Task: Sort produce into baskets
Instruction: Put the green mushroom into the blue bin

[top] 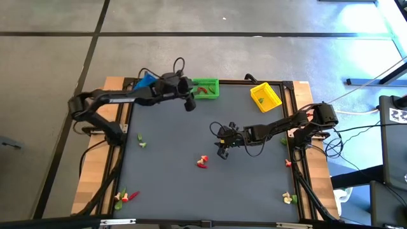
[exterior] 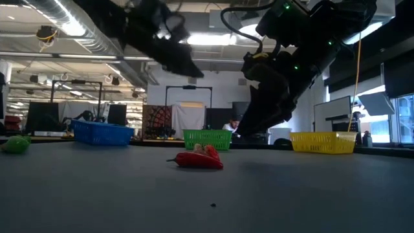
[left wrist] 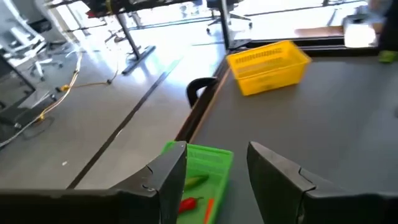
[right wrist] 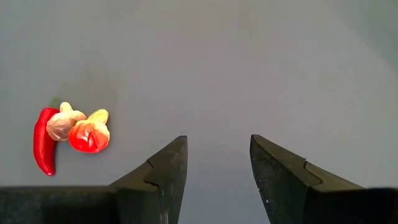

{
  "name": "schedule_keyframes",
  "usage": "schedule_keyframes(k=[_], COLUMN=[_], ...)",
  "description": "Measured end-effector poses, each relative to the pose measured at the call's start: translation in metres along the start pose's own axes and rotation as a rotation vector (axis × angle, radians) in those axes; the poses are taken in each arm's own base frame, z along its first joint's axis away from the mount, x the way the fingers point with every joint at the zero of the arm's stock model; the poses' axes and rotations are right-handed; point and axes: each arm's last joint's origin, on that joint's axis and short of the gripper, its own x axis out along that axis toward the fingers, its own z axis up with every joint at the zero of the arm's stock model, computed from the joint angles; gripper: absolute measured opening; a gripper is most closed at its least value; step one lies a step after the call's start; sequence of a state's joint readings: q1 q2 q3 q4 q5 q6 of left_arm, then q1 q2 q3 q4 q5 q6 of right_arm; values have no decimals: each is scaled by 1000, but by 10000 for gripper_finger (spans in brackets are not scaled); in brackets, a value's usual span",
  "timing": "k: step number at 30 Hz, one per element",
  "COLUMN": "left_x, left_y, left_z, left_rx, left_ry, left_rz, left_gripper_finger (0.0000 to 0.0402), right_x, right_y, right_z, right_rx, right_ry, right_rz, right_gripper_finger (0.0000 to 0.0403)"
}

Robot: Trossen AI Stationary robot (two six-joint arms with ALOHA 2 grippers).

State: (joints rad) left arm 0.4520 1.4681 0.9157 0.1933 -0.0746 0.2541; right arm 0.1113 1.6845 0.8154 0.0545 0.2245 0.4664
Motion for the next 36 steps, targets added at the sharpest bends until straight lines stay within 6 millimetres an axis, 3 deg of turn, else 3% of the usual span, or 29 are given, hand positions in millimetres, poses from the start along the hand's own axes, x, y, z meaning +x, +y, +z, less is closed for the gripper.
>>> schedule_keyframes(k=[7, 20, 29, 36], left_x=[-46, -119, -143, -149], left_y=[-15, -37, -47, -54], left_z=[17, 0, -24, -41], left_rx=[21, -29, -53, -102], left_ry=[37, 378, 697, 837], left_rz=[-84, -243, -278, -258], left_gripper_finger=[159, 159, 159, 159], right_x=[0, 0, 0, 0], right_y=[0, 0, 0, 0], right_z=[0, 0, 0, 0], right_rx=[-1, -1, 0, 0], right_ry=[3, 2, -4, -6], right_rz=[-1, 0, -8, -9], right_gripper_finger=[175, 175, 175, 175])
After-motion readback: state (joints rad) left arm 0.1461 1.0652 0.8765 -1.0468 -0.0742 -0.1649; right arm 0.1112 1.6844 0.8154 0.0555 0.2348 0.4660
